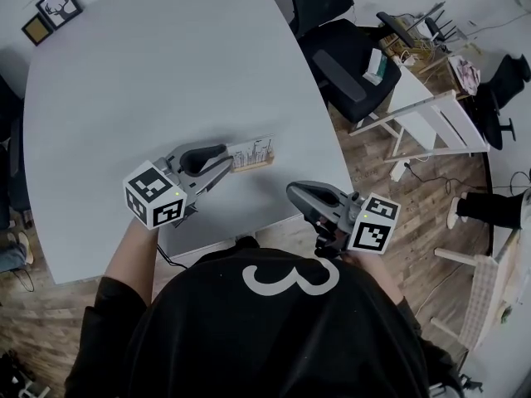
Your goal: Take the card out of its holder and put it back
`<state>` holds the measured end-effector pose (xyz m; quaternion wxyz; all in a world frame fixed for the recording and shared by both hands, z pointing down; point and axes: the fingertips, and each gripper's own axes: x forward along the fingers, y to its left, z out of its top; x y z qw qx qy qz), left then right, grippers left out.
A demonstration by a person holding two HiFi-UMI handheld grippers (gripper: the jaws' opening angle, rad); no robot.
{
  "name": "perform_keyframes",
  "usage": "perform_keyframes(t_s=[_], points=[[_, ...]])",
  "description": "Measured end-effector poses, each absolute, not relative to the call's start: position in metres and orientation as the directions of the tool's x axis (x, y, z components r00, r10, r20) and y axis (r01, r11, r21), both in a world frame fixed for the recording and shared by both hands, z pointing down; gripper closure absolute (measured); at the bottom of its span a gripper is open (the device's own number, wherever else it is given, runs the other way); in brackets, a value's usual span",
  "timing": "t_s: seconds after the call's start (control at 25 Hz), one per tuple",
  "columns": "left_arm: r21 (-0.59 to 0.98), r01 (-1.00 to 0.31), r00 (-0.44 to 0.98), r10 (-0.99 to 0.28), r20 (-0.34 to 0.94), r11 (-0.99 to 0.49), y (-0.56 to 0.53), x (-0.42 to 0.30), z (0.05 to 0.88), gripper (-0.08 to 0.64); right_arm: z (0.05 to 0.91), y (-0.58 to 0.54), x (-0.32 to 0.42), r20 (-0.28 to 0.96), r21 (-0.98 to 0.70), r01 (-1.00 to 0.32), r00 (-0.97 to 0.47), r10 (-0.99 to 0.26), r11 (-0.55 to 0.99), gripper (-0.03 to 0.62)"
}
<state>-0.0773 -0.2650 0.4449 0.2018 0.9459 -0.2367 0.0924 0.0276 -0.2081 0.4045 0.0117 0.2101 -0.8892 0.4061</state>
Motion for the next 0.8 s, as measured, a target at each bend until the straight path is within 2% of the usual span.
perform_keyframes(t_s=[0.48, 0.64, 0.8], points=[[0.364, -0.410, 0.910, -0.347, 0.228, -0.837, -0.274, -0.062, 0.455, 0.462, 0.418, -0.204, 0.042, 0.212, -0.741, -0.416, -0.890, -0.405, 0.526, 0.581], [0.359, -0.398, 0.915, -0.338, 0.221, -0.844, -0.275, -0.061, 0.455, 0.502, 0.418, -0.205, 0.041, 0.217, -0.743, -0.417, -0.890, -0.401, 0.523, 0.581], [0.348, -0.396, 0.916, -0.339, 0.216, -0.849, -0.275, -0.060, 0.456, 0.512, 0.425, -0.206, 0.041, 0.249, -0.737, -0.436, -0.886, -0.392, 0.517, 0.581]])
